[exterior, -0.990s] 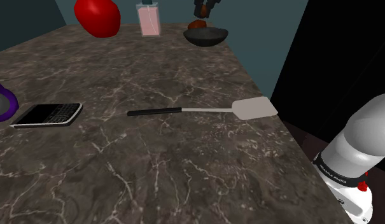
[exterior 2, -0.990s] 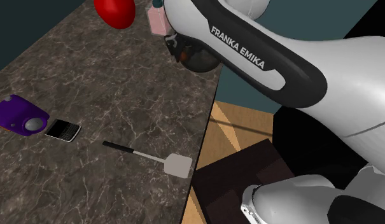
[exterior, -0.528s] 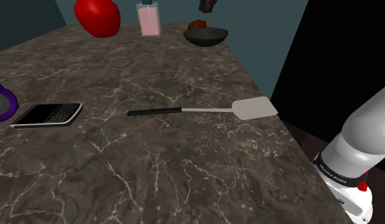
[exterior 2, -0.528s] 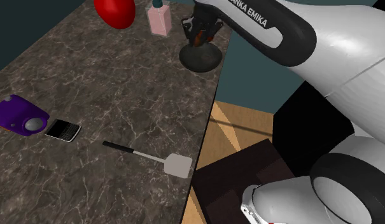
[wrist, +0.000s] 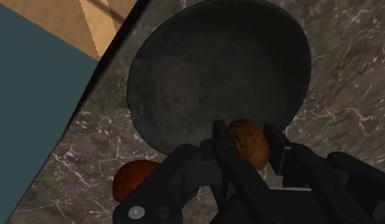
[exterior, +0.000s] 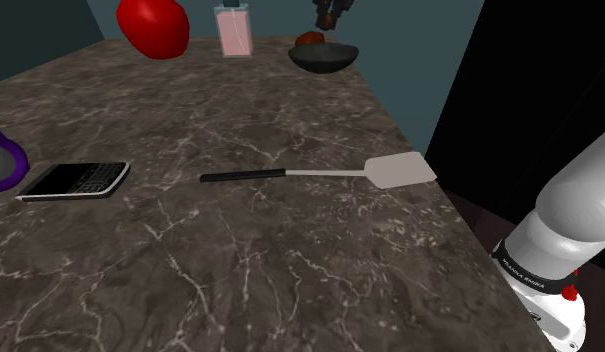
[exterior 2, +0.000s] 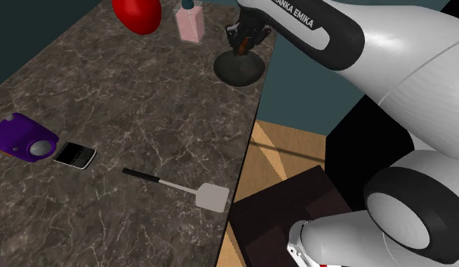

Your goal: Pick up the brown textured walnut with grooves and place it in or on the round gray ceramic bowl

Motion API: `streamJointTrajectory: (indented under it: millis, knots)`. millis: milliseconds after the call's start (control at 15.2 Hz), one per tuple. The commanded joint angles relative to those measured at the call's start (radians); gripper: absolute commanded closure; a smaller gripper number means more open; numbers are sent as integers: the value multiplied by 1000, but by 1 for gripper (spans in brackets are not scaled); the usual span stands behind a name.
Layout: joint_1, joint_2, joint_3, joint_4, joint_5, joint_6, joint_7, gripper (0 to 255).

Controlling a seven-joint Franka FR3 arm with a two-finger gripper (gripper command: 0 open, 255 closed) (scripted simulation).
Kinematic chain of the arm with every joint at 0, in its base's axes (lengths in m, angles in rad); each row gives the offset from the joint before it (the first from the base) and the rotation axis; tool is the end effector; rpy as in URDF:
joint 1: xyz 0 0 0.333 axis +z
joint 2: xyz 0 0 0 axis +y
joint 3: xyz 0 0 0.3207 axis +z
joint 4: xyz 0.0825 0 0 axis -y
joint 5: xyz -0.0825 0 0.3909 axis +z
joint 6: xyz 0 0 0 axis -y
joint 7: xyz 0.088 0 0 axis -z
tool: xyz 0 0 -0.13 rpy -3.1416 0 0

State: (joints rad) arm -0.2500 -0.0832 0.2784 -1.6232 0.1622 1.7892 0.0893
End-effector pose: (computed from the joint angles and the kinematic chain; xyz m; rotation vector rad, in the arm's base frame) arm 0.5612 0.0401 0.6488 -2.9656 0.1106 -0.3541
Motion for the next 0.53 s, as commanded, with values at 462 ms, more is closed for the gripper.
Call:
streamJointTrajectory:
  millis: [462]
  knots:
    - [1,-29,0,-142,13,113,-20,255]
